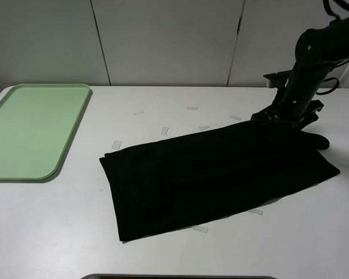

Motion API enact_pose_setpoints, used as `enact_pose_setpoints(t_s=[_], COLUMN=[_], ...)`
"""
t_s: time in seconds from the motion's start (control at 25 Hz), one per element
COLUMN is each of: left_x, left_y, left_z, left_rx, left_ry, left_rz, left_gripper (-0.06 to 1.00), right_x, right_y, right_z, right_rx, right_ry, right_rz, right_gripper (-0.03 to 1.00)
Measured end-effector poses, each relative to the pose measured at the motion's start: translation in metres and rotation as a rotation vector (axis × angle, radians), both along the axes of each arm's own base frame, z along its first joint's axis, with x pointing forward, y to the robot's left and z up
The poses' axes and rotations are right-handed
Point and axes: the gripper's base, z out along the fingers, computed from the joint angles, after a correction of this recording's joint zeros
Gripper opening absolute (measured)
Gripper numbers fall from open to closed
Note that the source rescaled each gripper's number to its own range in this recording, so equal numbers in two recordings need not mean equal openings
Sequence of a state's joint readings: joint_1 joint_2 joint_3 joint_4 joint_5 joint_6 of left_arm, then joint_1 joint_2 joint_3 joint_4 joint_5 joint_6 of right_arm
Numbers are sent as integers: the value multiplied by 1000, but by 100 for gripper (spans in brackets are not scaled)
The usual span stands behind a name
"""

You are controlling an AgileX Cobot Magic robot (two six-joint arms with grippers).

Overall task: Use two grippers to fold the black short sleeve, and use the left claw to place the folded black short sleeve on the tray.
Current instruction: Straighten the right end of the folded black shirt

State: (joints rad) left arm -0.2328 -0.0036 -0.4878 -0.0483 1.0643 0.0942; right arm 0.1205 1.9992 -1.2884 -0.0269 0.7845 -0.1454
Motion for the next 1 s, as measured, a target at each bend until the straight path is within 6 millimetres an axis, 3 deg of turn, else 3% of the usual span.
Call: enact_pose_setpoints(t_s=[0.24,0.44,0.6,1.0], left_x=[0,0,0,0], left_y=[0,0,0,0], left_z=[0,0,0,0], left_rx=[0,0,0,-1], left_ry=[0,0,0,0], left_rz=[0,0,0,1], left_gripper=[94,94,94,94], right_x=[-2,-3,-7,5], right_y=[-28,-68,-96,-128], right_z=[47,54,48,7], right_rx=[115,205,242,267], right_ry=[-49,-28,-2,59], right_rz=[-6,-84,-77,-35], right_gripper=[100,100,100,100])
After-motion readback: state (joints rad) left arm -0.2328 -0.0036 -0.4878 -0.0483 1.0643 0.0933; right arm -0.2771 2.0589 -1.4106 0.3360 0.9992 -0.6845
